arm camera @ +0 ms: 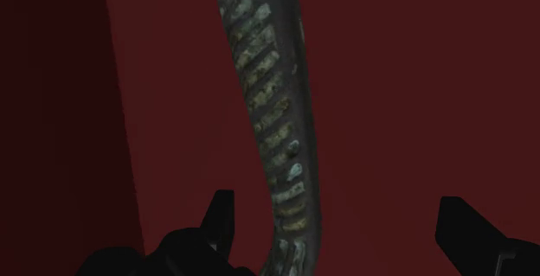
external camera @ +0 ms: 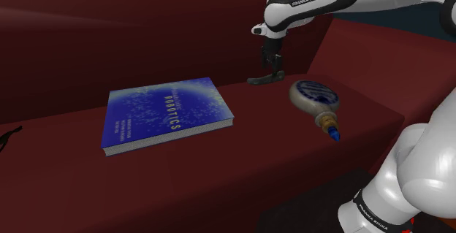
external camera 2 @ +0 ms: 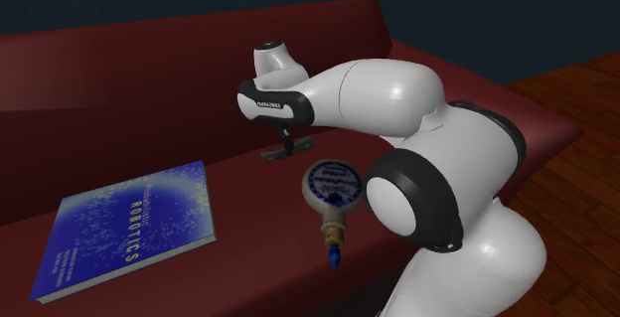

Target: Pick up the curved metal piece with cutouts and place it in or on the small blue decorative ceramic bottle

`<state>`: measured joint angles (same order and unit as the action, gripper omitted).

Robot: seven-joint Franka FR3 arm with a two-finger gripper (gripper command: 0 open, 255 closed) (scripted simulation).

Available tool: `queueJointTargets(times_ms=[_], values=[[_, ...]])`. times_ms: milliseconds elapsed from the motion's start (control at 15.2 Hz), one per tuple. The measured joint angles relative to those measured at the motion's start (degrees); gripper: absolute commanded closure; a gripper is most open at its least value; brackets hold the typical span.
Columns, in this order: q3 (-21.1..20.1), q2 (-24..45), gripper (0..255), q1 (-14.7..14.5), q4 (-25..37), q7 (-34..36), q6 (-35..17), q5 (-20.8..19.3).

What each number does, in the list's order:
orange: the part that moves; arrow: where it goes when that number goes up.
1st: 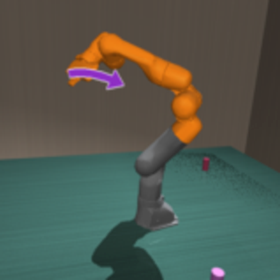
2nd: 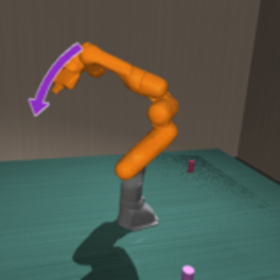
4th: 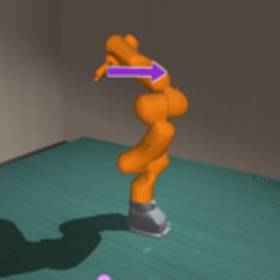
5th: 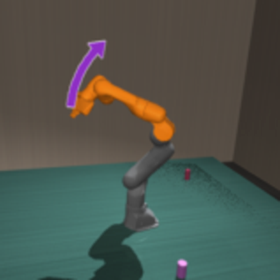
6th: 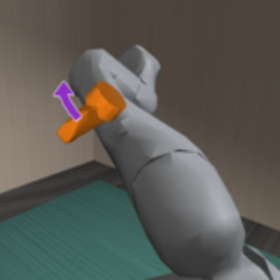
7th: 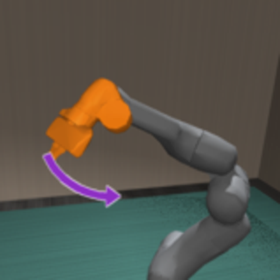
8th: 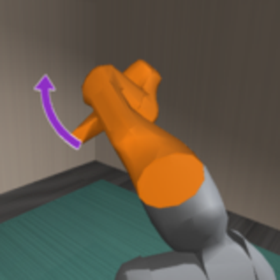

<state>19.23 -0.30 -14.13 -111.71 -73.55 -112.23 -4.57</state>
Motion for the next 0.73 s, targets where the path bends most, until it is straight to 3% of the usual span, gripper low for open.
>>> queueJointTargets(times_ms=[198, 726], values=[[-0.34, 3.16, 0, -0.27, 1.61, -5.26, -1.57, 1.13], [-0.23, 5.25, 0, 0.03, -0.80, -6.56, -6.03, 1.79]])
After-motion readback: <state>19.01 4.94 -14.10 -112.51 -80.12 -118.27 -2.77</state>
